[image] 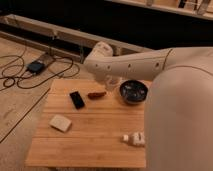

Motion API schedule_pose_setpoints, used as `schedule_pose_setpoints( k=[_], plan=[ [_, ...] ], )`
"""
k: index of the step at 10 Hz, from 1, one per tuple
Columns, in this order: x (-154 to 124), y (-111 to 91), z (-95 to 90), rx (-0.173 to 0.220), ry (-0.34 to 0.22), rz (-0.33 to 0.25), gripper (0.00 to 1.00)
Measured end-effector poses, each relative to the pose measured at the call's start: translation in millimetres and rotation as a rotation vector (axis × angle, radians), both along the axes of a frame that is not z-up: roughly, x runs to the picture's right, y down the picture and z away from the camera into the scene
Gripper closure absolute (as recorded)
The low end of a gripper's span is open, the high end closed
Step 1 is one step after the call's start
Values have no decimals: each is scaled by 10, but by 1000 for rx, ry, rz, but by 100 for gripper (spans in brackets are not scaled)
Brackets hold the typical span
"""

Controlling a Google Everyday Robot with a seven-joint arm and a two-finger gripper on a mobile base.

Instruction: Place the ceramic cup in the ceramic bowl

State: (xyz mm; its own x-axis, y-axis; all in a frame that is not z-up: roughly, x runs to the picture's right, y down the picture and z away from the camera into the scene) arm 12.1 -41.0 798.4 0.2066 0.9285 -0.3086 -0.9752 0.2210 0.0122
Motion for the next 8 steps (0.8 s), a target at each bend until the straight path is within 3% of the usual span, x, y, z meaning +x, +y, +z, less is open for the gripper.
schedule_pose_setpoints(
  k=[4, 8],
  plan=[
    [490, -179, 383, -75, 54, 75, 100],
    [996, -49, 735, -162, 126, 175, 100]
  ],
)
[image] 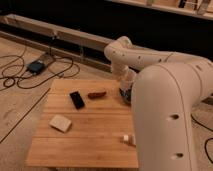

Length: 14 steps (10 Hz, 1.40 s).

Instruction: Place the ceramic cup in the ceramic bowl

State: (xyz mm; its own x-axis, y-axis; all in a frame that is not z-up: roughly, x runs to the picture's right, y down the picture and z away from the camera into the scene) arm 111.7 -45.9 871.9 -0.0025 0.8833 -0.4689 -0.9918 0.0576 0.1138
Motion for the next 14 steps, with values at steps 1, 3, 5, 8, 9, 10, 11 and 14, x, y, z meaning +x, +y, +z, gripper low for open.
schedule_pose_setpoints(
  k=[1, 3, 5, 8, 9, 10, 11, 14],
  plan=[
    [118, 45, 67, -11, 18, 15, 99],
    [299, 133, 178, -21, 51, 41, 85],
    [421, 208, 284, -23, 74, 52, 63],
    [441, 278, 403, -25, 90, 36, 32],
    [440, 308, 434, -28, 93, 32, 25],
    [437, 343, 469, -33, 97, 29, 20],
    [438, 356, 488, -34, 99, 28, 20],
    [472, 412, 524, -47, 114, 20, 20]
  ],
)
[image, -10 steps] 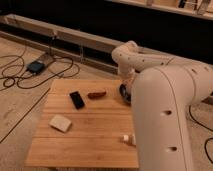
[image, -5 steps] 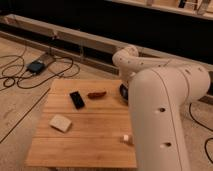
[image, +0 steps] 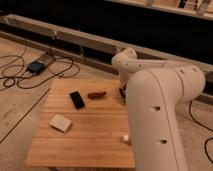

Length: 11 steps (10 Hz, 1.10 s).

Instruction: Place the ceramic cup in the ceramic bowl

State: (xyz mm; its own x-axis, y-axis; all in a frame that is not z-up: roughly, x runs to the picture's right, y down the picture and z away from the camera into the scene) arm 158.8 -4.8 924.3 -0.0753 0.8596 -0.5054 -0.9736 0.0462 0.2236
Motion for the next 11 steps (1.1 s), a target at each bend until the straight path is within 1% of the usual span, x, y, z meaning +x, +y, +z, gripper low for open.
schedule_pose_setpoints(
  k=[2, 3, 5, 6, 8, 9, 10, 11],
  plan=[
    [7, -40, -29, 3, 5, -10, 20],
    [-6, -121, -82, 16, 2, -16, 20],
    [-128, -363, -258, 63, -40, -17, 20],
    [-186, -492, -364, 94, -63, -12, 20],
    [-234, -681, -570, 147, -96, 1, 20],
    [-255, -732, -643, 168, -114, 13, 20],
    [-292, -796, -746, 199, -141, 30, 20],
    [-288, -822, -787, 211, -149, 37, 20]
  ],
)
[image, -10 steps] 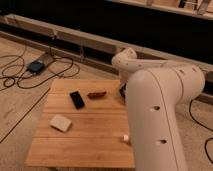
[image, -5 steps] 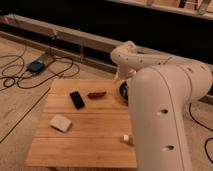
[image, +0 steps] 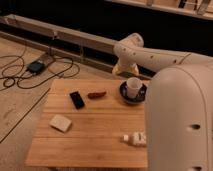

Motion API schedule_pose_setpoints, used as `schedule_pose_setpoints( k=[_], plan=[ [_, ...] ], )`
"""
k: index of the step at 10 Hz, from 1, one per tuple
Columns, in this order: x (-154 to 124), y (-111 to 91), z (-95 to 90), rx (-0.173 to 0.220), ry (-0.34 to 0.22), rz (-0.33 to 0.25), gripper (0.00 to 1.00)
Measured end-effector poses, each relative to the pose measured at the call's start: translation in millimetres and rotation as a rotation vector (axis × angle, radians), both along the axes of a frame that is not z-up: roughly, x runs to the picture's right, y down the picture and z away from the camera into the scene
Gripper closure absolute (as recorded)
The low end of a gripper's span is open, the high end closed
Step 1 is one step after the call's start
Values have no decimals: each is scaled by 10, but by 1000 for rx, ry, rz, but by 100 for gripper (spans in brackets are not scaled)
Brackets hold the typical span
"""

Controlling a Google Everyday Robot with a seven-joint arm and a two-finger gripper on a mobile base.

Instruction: Place the ceramic cup in the ceramic bowl

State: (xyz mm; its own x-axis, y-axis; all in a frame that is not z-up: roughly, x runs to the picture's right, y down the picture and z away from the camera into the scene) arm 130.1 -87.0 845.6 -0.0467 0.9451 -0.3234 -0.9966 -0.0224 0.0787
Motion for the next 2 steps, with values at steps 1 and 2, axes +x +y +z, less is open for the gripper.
schedule_pose_setpoints(
  k=[1, 2],
  plan=[
    [-3, 9, 6, -2, 0, 0, 20],
    [-39, 0, 7, -1, -4, -3, 20]
  ],
)
